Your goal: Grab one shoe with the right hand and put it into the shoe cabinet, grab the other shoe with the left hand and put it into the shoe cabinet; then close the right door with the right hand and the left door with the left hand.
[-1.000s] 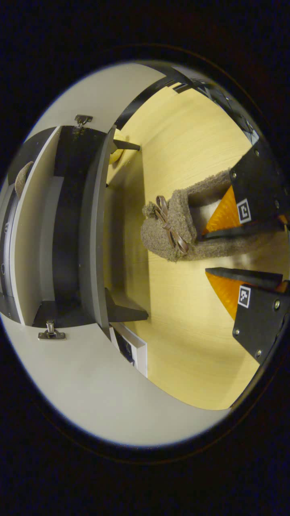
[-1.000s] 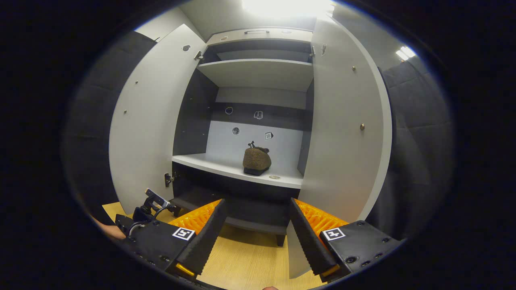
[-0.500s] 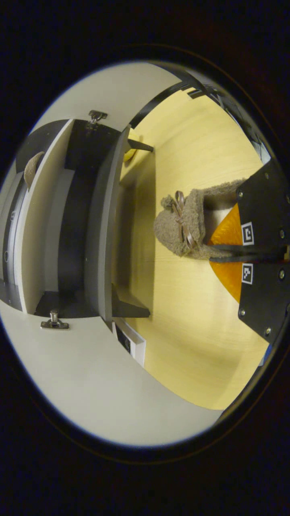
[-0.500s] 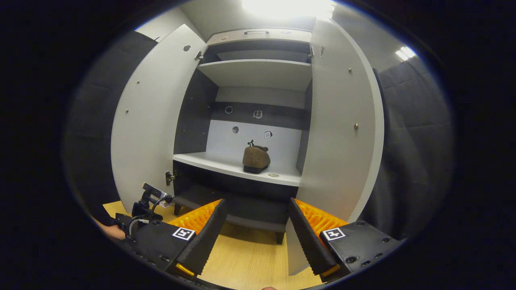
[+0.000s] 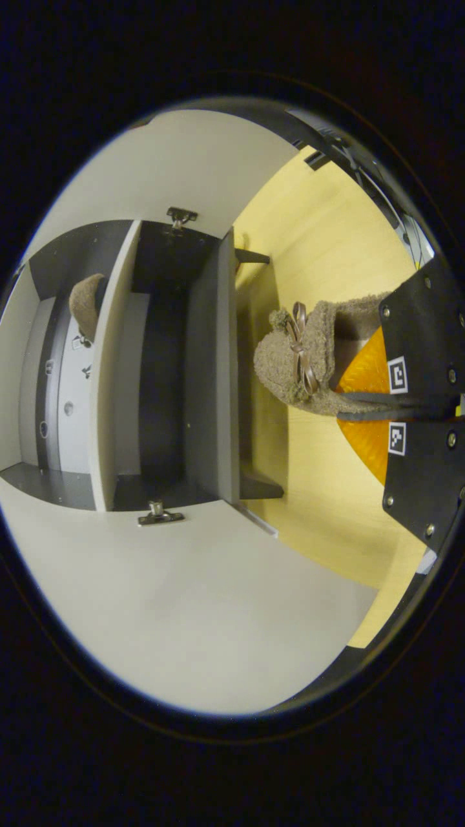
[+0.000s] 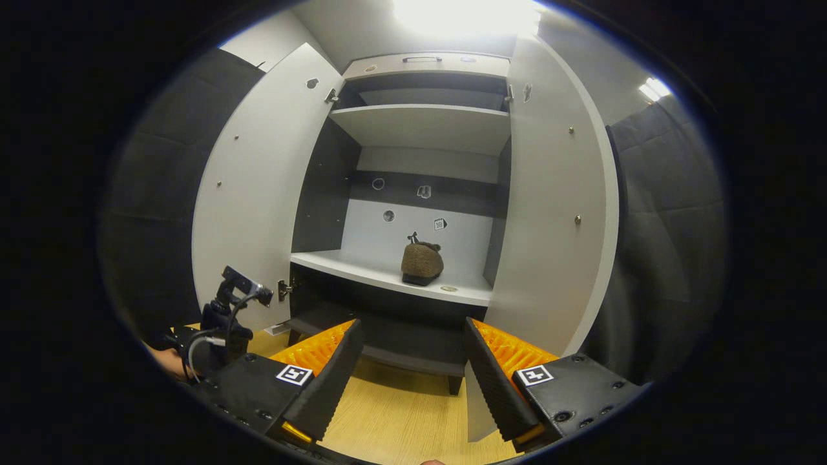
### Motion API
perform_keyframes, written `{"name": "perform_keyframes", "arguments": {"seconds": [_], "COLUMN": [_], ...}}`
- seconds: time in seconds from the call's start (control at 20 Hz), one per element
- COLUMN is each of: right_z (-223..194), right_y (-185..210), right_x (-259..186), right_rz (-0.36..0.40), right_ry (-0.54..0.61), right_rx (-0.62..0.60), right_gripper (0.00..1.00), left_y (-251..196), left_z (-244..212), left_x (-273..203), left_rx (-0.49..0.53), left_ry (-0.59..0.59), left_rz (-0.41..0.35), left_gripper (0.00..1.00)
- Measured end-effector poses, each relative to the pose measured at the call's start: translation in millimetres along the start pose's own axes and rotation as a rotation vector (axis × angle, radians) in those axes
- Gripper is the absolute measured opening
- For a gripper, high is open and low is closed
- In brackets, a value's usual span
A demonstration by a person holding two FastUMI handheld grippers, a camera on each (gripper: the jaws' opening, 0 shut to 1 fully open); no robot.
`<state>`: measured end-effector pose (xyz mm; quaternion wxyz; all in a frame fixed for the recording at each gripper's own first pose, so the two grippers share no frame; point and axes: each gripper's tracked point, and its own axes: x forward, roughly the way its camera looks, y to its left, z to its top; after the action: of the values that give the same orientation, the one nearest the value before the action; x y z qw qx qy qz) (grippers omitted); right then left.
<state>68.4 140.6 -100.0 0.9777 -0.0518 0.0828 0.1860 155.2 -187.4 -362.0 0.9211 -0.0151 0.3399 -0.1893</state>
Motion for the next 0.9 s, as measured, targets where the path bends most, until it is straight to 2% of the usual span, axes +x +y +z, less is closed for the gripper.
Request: {"name": "perform_keyframes", "arguments": {"seconds": [0.05, 0.1, 0.15, 0.2, 0.3, 0.35, 0.4, 0.45, 0.8, 0.85, 0.9], "right_z": [-0.2, 0.1, 1.3, 2.3, 5.3, 7.1, 7.8, 7.7, 9.2, 10.5, 10.4], "right_y": [0.3, -0.3, -0.6, -1.0, -0.7, -0.2, 0.5, 2.2, 14.2, 15.0, 15.1], "right_x": [-1.7, -3.9, -4.9, -6.2, -7.4, -7.4, -6.9, -5.7, 4.1, 5.6, 7.5], "right_rz": [0.002, 0.002, 0.000, 0.001, 0.002, 0.001, 0.003, 0.007, 0.029, 0.030, 0.031], "right_ry": [0.001, -0.001, -0.004, -0.005, -0.015, -0.019, -0.020, -0.020, -0.023, -0.025, -0.027], "right_rx": [-0.002, -0.003, -0.004, -0.003, -0.002, -0.003, -0.003, -0.003, 0.004, 0.004, 0.004], "right_gripper": [0.99, 0.99, 0.99, 0.99, 0.99, 0.99, 0.99, 0.98, 0.99, 0.99, 0.99], "left_y": [2.5, 4.5, 7.3, 9.3, 16.7, 19.7, 21.3, 22.6, 29.0, 29.9, 30.5], "left_z": [1.8, 4.8, 10.8, 16.3, 27.0, 31.1, 29.8, 28.9, 24.7, 24.5, 23.9], "left_x": [-10.8, -21.0, -31.8, -41.6, -64.4, -77.4, -88.9, -98.0, -115.4, -116.4, -118.2], "left_rx": [-0.004, -0.008, -0.012, -0.016, -0.018, -0.020, -0.023, -0.028, -0.066, -0.074, -0.080], "left_ry": [-0.023, -0.045, -0.067, -0.092, -0.150, -0.178, -0.202, -0.224, -0.354, -0.363, -0.373], "left_rz": [0.004, 0.007, 0.009, 0.009, 0.009, 0.011, 0.010, 0.005, -0.013, -0.011, -0.010], "left_gripper": [0.01, 0.07, 0.07, 0.01, 0.01, 0.07, 0.07, 0.01, 0.01, 0.07, 0.07]}}
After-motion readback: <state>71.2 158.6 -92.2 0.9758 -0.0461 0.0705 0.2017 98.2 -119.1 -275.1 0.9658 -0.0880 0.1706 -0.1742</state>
